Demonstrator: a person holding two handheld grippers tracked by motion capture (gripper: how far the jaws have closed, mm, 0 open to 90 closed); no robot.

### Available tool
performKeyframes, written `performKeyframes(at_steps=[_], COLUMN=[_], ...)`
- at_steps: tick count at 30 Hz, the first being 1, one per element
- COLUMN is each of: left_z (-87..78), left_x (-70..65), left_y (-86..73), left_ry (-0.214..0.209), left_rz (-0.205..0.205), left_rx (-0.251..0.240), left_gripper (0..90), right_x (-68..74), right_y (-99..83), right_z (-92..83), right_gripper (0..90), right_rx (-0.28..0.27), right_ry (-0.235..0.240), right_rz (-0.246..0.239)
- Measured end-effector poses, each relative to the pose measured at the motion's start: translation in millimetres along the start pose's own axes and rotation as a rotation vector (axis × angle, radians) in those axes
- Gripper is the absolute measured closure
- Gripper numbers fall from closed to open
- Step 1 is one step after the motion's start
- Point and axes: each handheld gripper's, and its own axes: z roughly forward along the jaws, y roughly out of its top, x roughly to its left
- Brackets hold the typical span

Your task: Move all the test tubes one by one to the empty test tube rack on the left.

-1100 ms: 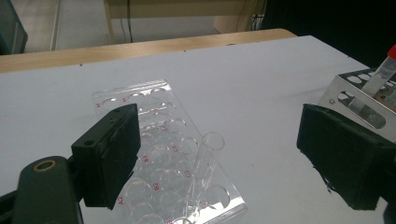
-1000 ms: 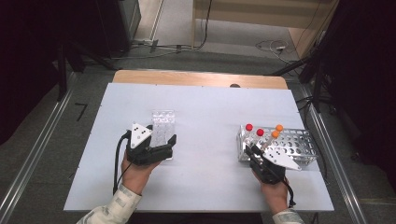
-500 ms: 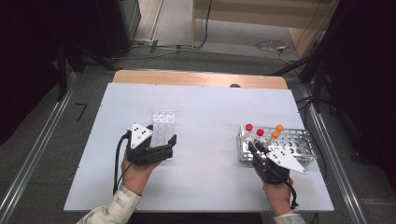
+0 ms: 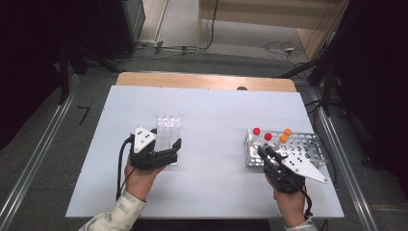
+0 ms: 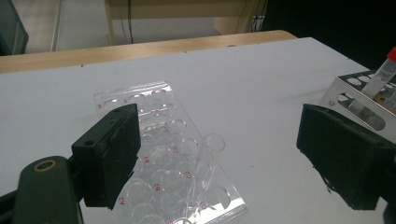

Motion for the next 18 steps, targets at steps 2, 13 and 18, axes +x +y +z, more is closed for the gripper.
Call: performKeyframes(at_steps=[2,13,18], left_z=[0.1,-0.1,-1.1], left_x=[0.1,-0.9,-5.2], left_y=[-0.1,-0.2,0.5], left_ry=[0.002,0.000,-0.017], left_rz=[0.001,0.007,0.009], left_rx=[0.000,0.003,0.004], left_gripper=[14.2,14.6,14.6], right_x=[3.6,30.9,43.9], right_y=[-0.1,-6.3,-11.1], right_z=[0.5,11.4,19.6], right_gripper=[73.5,73.5,73.5], right_rx=[0.003,0.037,0.066], right_ry=[0.018,0.114,0.154], right_rz=[-0.005,-0.035,-0.047])
